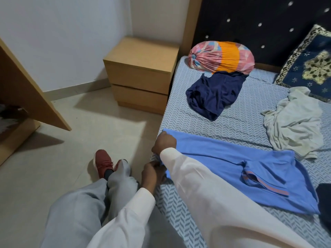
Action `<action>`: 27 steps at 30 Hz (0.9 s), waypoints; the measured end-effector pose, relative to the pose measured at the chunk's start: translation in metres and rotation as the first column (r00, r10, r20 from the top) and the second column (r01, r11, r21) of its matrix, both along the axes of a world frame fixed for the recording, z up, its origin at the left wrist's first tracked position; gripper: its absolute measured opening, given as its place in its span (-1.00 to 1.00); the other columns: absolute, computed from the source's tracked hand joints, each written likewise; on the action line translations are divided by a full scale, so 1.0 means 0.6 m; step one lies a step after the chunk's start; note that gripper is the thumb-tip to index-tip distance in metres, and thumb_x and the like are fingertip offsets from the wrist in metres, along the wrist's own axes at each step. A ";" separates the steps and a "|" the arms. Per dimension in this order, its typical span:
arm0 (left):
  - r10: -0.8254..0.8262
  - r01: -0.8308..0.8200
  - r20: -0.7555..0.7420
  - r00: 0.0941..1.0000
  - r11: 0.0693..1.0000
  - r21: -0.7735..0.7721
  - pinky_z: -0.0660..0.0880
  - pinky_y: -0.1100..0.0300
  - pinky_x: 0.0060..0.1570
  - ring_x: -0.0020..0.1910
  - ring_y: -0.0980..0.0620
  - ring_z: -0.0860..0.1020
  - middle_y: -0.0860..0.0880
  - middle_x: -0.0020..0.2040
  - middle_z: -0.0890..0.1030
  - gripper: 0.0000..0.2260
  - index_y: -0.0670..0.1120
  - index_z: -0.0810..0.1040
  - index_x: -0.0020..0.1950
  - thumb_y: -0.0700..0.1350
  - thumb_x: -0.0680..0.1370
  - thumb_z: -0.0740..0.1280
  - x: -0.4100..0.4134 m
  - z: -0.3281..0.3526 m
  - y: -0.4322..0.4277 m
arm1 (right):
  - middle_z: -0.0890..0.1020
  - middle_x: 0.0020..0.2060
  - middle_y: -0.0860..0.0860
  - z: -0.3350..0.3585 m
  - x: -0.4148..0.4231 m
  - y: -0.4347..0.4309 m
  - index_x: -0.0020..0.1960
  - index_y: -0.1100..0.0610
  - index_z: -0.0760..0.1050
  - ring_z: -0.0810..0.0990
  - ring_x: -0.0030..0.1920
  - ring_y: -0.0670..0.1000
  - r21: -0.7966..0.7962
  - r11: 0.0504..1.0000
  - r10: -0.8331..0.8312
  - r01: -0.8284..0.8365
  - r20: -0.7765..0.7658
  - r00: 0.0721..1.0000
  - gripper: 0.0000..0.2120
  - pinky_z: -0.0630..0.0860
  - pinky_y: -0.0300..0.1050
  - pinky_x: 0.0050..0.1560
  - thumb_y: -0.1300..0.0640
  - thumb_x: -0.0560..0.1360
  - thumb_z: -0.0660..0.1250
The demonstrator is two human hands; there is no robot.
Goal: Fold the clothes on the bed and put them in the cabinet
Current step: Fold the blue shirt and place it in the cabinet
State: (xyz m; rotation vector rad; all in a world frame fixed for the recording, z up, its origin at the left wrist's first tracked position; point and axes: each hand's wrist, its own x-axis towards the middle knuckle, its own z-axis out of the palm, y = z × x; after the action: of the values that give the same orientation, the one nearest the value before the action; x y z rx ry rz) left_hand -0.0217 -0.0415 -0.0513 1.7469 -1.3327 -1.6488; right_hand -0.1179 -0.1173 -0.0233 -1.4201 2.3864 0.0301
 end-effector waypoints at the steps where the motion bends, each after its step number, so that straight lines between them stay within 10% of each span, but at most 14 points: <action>1: 0.026 -0.027 -0.028 0.999 0.999 -0.020 0.50 0.08 -0.23 -0.35 -0.08 0.58 -0.14 -0.28 0.68 -0.59 -0.15 0.63 -0.18 0.11 0.14 0.35 -0.002 0.001 0.002 | 0.60 0.11 0.08 -0.001 -0.003 0.000 0.25 0.18 0.38 0.61 0.13 0.11 -0.015 1.000 0.003 -0.003 0.009 1.000 -0.60 0.47 -0.14 -0.09 0.12 0.46 0.35; 4: -0.039 0.051 0.066 0.997 0.977 -0.208 0.51 0.10 -0.15 -0.23 -0.02 0.59 -0.03 -0.24 0.67 -0.83 -0.13 0.60 -0.17 -0.06 0.33 0.42 -0.007 0.014 0.008 | 0.61 0.10 0.13 -0.002 -0.048 -0.001 0.23 0.18 0.45 0.60 0.14 0.18 -0.052 0.978 -0.180 0.203 0.297 0.938 -0.57 0.50 -0.07 0.03 0.03 0.42 0.34; 10: -0.199 0.280 0.216 0.956 0.839 -0.467 0.43 0.08 -0.25 -0.24 0.00 0.52 0.03 -0.19 0.54 -0.87 0.03 0.48 -0.22 -0.20 0.40 0.33 -0.054 0.028 0.052 | 0.35 -0.46 0.06 0.018 -0.175 0.076 -0.28 0.13 0.36 0.36 -0.47 0.02 0.128 0.764 -0.430 0.632 0.832 0.351 -0.81 0.33 -0.26 -0.50 0.29 0.43 0.33; 15: -0.429 0.617 0.466 0.773 0.678 -0.399 0.49 0.06 -0.12 -0.04 -0.12 0.54 -0.07 0.03 0.49 -0.81 -0.05 0.52 0.08 -0.17 0.48 0.30 -0.089 0.000 0.079 | 0.45 -0.50 0.03 -0.016 -0.211 0.115 -0.37 0.12 0.41 0.43 -0.39 0.06 -0.050 0.851 -0.343 0.523 0.700 0.626 -0.71 0.44 0.02 -0.32 0.28 0.40 0.48; 19: -0.553 0.694 0.425 0.717 0.629 -0.352 0.53 0.04 -0.02 0.00 -0.13 0.56 -0.10 0.04 0.51 -0.77 -0.09 0.54 0.14 -0.03 0.53 0.33 -0.089 -0.012 0.071 | 0.45 0.11 0.12 -0.021 -0.198 0.121 0.31 0.09 0.34 0.56 0.00 0.19 -0.222 0.944 -0.169 0.244 0.311 0.935 -0.50 0.43 -0.02 -0.19 0.18 0.43 0.43; 27: -0.232 0.411 0.483 0.844 0.860 -0.304 0.49 0.02 -0.01 0.11 -0.19 0.54 -0.13 0.16 0.51 -0.63 -0.07 0.40 0.24 0.01 0.50 0.35 -0.067 -0.018 0.049 | 0.36 0.32 0.15 -0.015 -0.166 0.101 0.30 0.16 0.41 0.35 0.31 0.23 -0.077 0.993 -0.087 0.087 0.013 0.996 -0.66 0.40 0.08 0.12 0.08 0.56 0.20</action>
State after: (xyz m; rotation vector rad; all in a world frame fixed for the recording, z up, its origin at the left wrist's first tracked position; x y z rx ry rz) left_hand -0.0620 -0.0123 -0.0618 1.7522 -2.1099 -1.0393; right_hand -0.2173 -0.0568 -0.0325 -1.3449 2.4632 -0.0925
